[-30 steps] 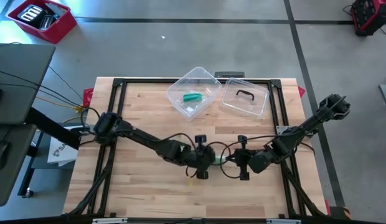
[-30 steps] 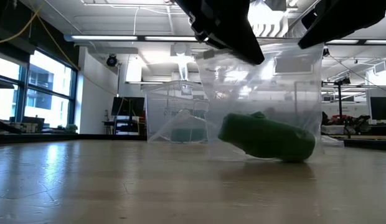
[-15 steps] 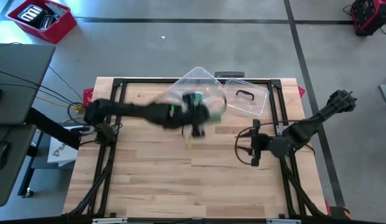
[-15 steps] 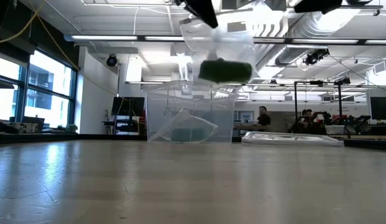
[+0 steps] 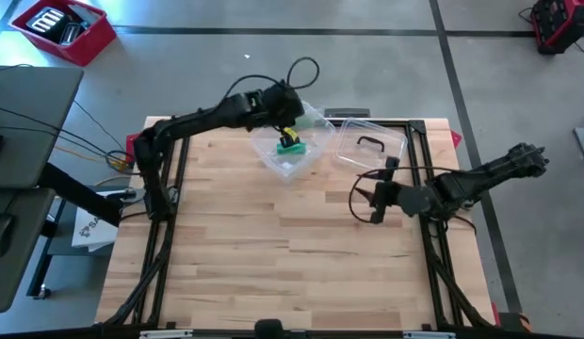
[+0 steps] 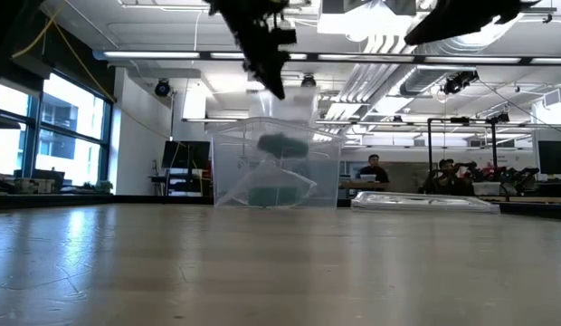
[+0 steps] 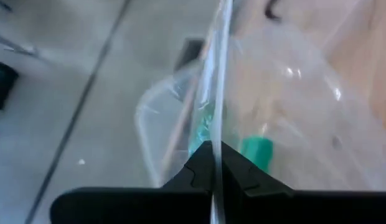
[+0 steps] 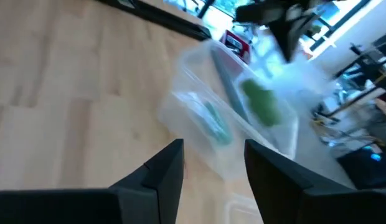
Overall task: Roll bandage
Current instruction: Put the transparent zip bag with the green bandage into the transparent storage box, then close the transparent storage box
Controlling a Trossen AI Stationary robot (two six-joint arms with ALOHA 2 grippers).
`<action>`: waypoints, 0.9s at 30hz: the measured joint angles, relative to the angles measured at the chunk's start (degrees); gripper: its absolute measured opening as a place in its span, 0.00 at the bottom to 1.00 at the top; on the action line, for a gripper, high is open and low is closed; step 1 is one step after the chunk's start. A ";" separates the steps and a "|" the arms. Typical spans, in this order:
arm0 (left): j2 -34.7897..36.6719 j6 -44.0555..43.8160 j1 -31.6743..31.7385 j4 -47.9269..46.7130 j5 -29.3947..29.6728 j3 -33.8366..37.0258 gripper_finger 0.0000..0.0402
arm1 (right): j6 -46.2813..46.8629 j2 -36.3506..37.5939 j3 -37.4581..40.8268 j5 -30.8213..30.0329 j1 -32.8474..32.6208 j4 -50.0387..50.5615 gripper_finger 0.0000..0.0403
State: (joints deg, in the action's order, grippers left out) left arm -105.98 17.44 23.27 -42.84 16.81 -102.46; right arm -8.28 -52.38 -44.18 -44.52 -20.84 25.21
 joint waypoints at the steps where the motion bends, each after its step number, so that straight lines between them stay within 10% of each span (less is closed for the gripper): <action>1: -0.57 -0.03 0.22 0.02 -1.16 0.83 0.00 | -1.28 -0.02 0.00 -0.01 0.97 0.00 0.40; 7: -3.35 -3.75 0.17 -0.68 -9.96 3.44 0.02 | -6.06 -0.01 0.00 1.74 6.97 -0.18 0.40; 11: -4.34 -5.15 1.03 -2.00 -13.48 3.50 0.13 | -6.89 -0.02 0.00 16.28 14.34 -0.28 0.40; 19: 0.28 -8.01 3.58 -8.00 -12.09 3.50 0.43 | -9.89 -2.38 0.00 39.55 43.32 1.14 0.40; 27: 3.92 -7.91 2.45 -8.64 -10.82 3.45 0.47 | -10.61 -19.53 0.00 52.34 67.05 0.63 0.40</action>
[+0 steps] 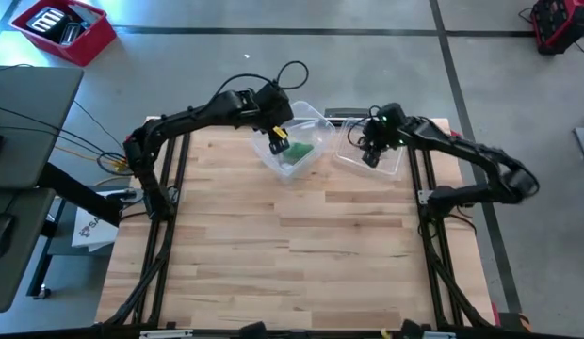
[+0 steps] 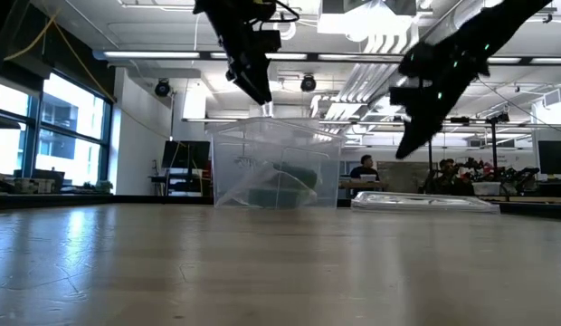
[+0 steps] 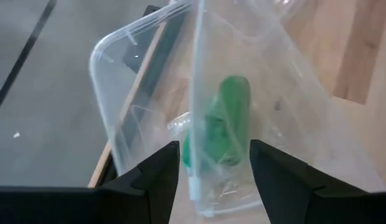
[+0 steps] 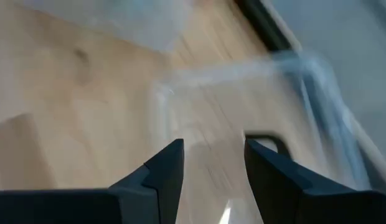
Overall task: Roll bandage
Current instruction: Close the transparent storage box
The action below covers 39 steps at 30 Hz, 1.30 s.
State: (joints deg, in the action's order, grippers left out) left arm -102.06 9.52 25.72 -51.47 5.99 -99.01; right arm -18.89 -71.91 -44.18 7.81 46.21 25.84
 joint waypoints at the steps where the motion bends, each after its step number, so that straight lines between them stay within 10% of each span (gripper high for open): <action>1: -0.10 0.03 -0.03 -0.07 -0.53 -0.02 0.46 | 0.77 -2.22 -0.19 0.54 1.25 -0.20 0.40; 14: -0.34 -2.24 -1.33 -2.14 -4.57 16.94 0.39 | 0.85 -15.73 -2.40 2.10 1.58 -4.88 0.40; 31: 8.21 -2.85 -7.43 -24.46 7.49 17.34 0.34 | 0.27 -13.70 -2.40 -0.12 -3.81 2.00 0.40; 39: 17.64 -7.57 -8.13 -5.49 11.00 17.32 0.34 | 5.57 -13.27 -1.95 -1.43 1.26 1.13 0.40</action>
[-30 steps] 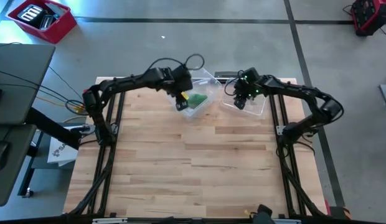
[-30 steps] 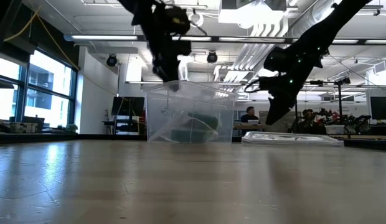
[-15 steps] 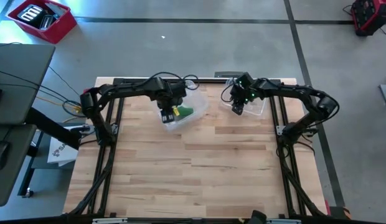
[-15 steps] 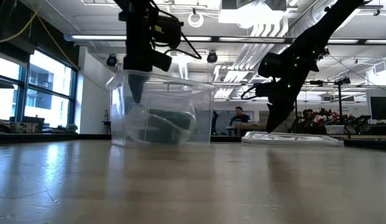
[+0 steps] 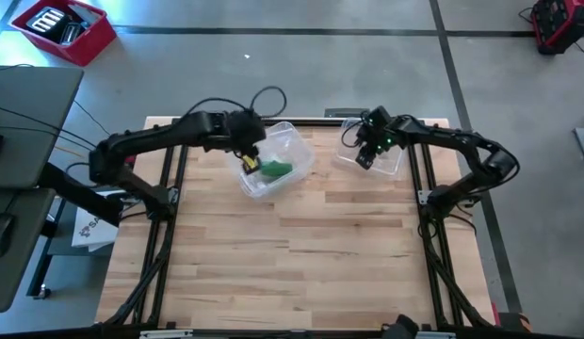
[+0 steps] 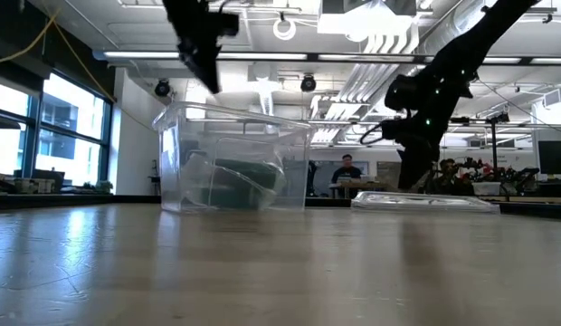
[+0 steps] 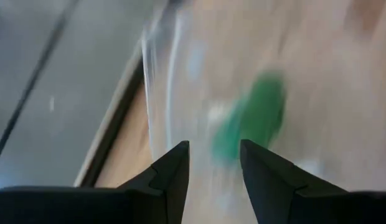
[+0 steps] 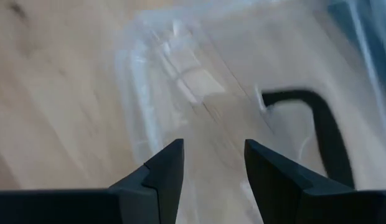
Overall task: Roll bandage
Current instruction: Close the transparent storage box
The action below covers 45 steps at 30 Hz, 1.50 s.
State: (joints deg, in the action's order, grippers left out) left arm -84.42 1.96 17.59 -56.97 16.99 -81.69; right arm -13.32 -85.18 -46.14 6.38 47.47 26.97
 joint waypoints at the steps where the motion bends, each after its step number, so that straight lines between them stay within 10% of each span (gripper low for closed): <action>1: 0.61 0.10 -0.50 3.29 -0.01 0.00 0.34 | 0.39 -0.80 0.35 0.01 0.35 -0.20 0.40; 11: 1.84 -3.24 -10.96 13.52 0.05 -0.04 0.34 | 9.47 -3.97 5.50 3.36 -10.52 -3.47 0.40; 31: -8.78 -12.89 -33.59 29.01 -1.48 3.23 0.34 | 32.75 -2.40 2.76 -2.00 -66.32 -16.48 0.40; 37: -18.94 -13.51 -31.02 36.07 -4.38 3.23 0.34 | 31.24 -1.86 0.81 -21.79 -72.47 -16.87 0.40; 45: -28.30 -13.87 -29.52 37.86 -15.99 3.28 0.32 | 26.17 -2.34 0.14 -15.99 -74.91 -16.21 0.43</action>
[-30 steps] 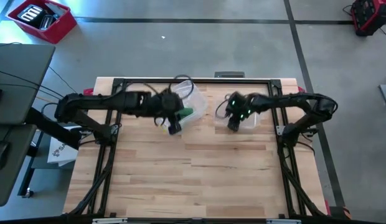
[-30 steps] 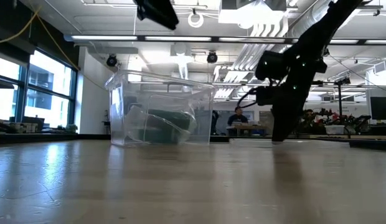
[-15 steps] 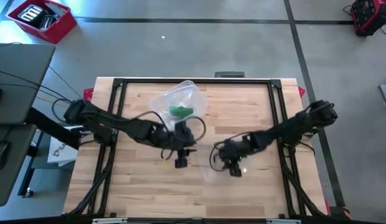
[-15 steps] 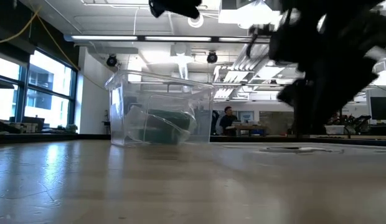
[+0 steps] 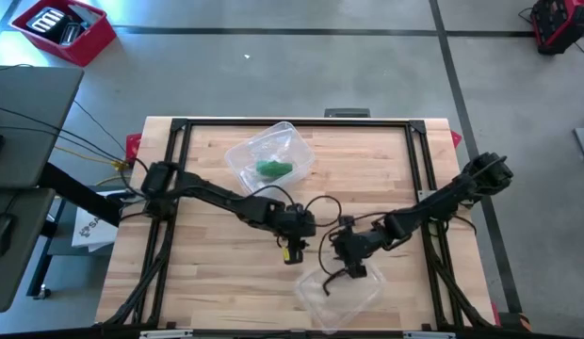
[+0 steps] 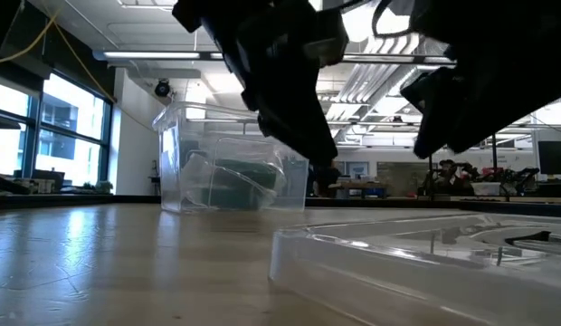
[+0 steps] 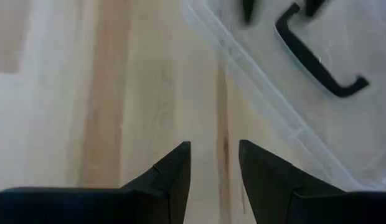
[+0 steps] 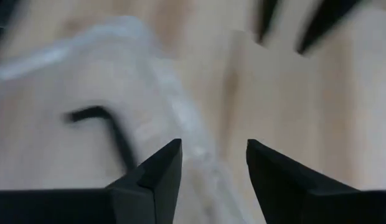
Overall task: Roll bandage
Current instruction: Close the transparent storage box
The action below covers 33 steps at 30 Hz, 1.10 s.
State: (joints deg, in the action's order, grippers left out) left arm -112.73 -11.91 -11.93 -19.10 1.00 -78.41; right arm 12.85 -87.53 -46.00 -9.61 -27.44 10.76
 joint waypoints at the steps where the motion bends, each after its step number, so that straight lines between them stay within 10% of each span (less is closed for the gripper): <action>1: -0.38 0.10 -0.28 0.02 -0.40 0.00 0.32 | -0.26 0.00 -0.36 2.04 -0.56 -0.38 0.44; 8: -2.23 1.52 -2.75 3.68 -5.33 -0.02 0.29 | -2.70 -2.27 -1.11 4.37 -6.78 -5.42 0.55; 25: 9.69 -13.14 -3.71 4.40 2.83 16.12 0.22 | -19.67 -11.93 -1.18 -17.14 -5.58 -5.07 0.57; 33: 14.34 -16.63 -1.26 25.89 2.07 26.80 0.19 | -25.83 -4.49 -1.11 -14.29 -1.60 -2.75 0.57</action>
State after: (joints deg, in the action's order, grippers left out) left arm -98.38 -28.55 -13.19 6.79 3.07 -51.61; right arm -12.98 -92.01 -47.11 -23.89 -29.04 8.01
